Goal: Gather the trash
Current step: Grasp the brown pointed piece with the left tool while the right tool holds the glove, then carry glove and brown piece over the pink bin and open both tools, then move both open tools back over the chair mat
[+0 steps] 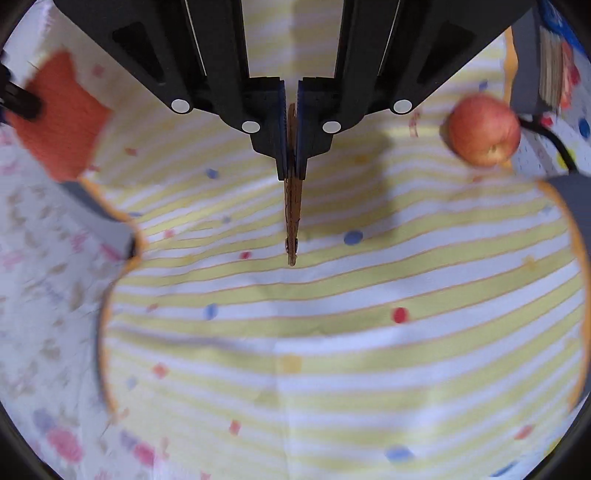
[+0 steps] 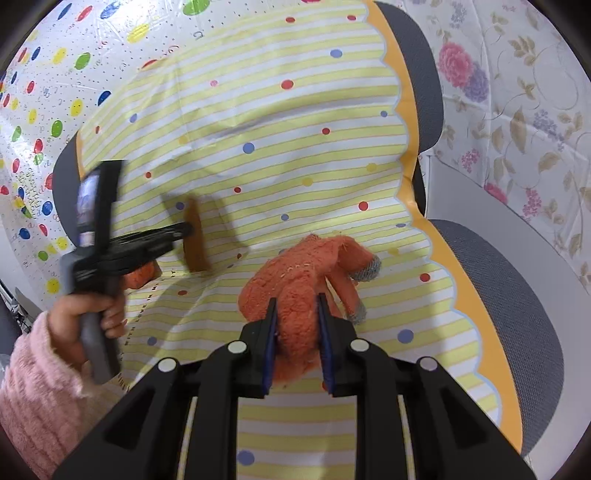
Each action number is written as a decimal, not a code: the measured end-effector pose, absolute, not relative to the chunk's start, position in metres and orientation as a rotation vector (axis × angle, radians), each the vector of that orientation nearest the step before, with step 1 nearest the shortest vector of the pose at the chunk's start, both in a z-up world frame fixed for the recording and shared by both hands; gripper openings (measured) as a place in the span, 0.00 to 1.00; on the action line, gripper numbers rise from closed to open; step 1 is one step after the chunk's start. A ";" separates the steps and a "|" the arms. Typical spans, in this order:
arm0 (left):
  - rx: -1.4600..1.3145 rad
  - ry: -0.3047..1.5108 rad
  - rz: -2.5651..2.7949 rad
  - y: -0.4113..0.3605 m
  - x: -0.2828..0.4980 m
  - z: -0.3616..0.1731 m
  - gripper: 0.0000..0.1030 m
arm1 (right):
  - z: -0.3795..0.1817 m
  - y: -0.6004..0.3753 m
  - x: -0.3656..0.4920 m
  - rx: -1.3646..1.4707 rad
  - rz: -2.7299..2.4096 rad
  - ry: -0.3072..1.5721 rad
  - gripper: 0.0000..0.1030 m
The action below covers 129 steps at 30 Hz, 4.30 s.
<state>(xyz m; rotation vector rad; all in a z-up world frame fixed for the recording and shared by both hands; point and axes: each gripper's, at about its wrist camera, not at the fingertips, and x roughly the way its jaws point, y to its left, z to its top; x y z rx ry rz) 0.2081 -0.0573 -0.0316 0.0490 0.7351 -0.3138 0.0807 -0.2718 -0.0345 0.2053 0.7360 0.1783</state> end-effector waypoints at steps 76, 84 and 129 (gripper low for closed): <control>0.303 0.735 -1.034 -0.283 -0.110 -0.046 0.58 | -0.029 -0.423 -0.243 0.303 -0.408 0.685 0.45; 0.291 0.683 -0.841 -0.232 -0.099 -0.016 0.85 | 0.000 -0.396 -0.235 0.262 -0.337 0.633 0.89; 0.118 0.749 -0.107 -0.027 -0.065 0.033 0.91 | 0.045 -0.247 -0.105 0.057 0.138 0.688 0.94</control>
